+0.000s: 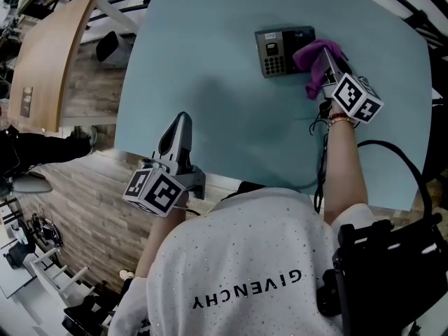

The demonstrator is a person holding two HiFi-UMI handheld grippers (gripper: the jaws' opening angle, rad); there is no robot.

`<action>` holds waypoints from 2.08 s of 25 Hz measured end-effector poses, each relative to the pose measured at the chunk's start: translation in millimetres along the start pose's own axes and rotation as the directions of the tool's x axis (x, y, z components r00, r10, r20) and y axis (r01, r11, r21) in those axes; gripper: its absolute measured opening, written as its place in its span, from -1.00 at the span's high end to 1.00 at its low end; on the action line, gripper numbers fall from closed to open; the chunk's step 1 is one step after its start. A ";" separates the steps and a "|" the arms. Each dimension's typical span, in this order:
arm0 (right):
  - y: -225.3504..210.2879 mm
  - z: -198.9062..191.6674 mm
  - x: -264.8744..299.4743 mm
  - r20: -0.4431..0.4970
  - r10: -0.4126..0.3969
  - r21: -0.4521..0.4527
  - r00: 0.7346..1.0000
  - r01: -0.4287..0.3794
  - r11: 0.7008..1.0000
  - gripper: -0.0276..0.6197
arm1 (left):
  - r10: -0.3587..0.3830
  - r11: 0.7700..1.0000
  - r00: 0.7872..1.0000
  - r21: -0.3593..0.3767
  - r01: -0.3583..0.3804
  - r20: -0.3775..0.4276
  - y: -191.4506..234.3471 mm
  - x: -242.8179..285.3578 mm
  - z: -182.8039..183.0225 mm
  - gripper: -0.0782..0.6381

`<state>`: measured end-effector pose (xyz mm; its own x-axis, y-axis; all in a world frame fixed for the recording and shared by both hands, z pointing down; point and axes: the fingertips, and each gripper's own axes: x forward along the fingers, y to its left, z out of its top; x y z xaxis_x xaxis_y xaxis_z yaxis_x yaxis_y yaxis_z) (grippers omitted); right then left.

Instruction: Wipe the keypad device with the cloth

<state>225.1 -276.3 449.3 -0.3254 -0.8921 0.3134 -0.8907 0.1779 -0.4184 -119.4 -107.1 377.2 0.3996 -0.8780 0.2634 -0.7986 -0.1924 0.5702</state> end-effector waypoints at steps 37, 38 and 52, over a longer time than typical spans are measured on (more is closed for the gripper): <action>77.2 -52.7 13.2 -0.231 0.173 -0.238 0.957 -0.228 0.944 0.68 | 0.006 0.999 1.000 -0.043 -0.005 0.008 7.5 -2.1 -10.9 0.78; 70.9 -49.1 12.7 -0.223 0.164 -0.228 0.961 -0.215 0.950 0.68 | 0.006 0.999 1.000 -0.044 -0.005 0.007 6.5 -0.6 -10.3 0.78; 28.3 -38.9 3.4 -0.148 0.099 -0.154 0.984 -0.122 0.981 0.68 | 0.008 0.999 1.000 -0.037 -0.007 0.008 8.0 -1.5 -12.1 0.78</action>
<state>186.4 -258.1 471.7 -0.4554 -0.7990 0.3927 -0.8825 0.3469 -0.3176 -121.0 -102.1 390.7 0.3899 -0.8829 0.2617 -0.7843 -0.1695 0.5967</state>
